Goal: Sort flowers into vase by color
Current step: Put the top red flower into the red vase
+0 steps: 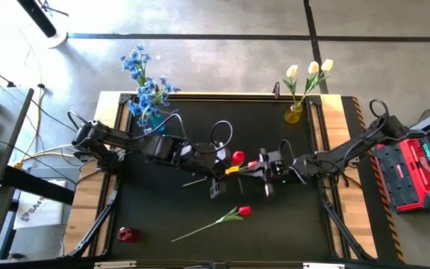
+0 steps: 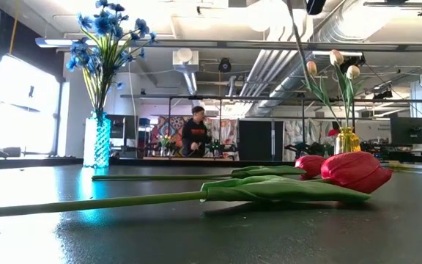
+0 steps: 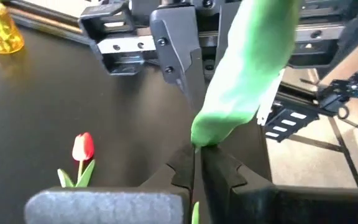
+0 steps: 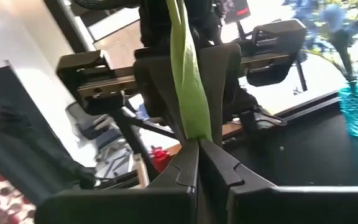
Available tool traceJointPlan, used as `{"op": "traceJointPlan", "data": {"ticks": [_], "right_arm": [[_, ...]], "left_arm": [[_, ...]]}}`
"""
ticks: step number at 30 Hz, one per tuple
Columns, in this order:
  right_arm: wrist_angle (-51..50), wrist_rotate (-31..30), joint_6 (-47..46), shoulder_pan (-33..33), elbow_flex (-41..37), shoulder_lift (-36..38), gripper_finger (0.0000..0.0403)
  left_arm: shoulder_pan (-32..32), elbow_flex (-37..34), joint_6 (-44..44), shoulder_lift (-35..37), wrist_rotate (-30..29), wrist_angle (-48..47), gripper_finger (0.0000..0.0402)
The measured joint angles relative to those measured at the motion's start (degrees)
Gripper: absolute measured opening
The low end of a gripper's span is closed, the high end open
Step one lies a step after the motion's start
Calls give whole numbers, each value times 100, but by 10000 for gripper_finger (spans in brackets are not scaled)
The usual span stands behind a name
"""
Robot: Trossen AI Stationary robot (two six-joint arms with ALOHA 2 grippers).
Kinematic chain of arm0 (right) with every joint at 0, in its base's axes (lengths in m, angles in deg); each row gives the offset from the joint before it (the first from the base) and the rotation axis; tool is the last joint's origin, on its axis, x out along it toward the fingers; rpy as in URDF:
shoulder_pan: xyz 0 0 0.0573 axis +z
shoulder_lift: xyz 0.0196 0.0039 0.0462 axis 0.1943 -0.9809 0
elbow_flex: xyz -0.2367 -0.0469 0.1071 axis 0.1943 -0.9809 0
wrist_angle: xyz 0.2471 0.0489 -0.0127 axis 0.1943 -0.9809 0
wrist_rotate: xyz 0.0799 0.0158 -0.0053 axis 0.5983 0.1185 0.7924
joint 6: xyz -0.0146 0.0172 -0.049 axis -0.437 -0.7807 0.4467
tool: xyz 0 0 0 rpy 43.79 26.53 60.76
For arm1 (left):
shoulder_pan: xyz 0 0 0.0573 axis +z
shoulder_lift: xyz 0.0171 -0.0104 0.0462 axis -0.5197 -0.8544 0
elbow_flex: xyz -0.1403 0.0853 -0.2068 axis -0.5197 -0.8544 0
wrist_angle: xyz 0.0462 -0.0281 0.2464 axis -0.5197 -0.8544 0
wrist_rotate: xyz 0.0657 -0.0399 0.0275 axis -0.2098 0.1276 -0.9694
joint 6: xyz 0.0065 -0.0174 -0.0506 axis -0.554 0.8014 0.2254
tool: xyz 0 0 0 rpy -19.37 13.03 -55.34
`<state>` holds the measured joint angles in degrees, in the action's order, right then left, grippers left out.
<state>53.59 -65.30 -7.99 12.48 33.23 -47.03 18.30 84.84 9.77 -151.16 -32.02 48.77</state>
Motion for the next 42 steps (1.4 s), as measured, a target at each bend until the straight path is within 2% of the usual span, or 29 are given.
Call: {"op": "traceJointPlan", "data": {"ticks": [5, 12, 16, 19, 25, 30, 36, 42], "right_arm": [[-29, 83, -18, -7, 2, -5, 0], [125, 196, -5, -2, -11, -20, 0], [145, 195, -38, 0, -11, -30, 0], [171, 194, -43, 0, -11, -29, 0], [211, 131, -20, 51, -11, -24, 0], [166, 93, 73, 121, -20, 146, 0], [288, 6, 522, 351, -7, 767, 0], [142, -552, 817, 574, -9, 1319, 1]], "left_arm": [[-33, 0, -32, 0, 5, 7, 10], [-93, -7, -53, -106, 89, 175, 56], [-127, -4, -52, -213, 197, 400, 67], [-135, -7, -54, -253, 148, 465, 58], [-140, -7, -8, -256, 108, 396, 7], [-142, 1, -8, -258, 4, 479, 9], [-203, -4, -54, -271, -302, 312, 1], [-388, -7, -110, 15, -1114, 18, 0]]}}
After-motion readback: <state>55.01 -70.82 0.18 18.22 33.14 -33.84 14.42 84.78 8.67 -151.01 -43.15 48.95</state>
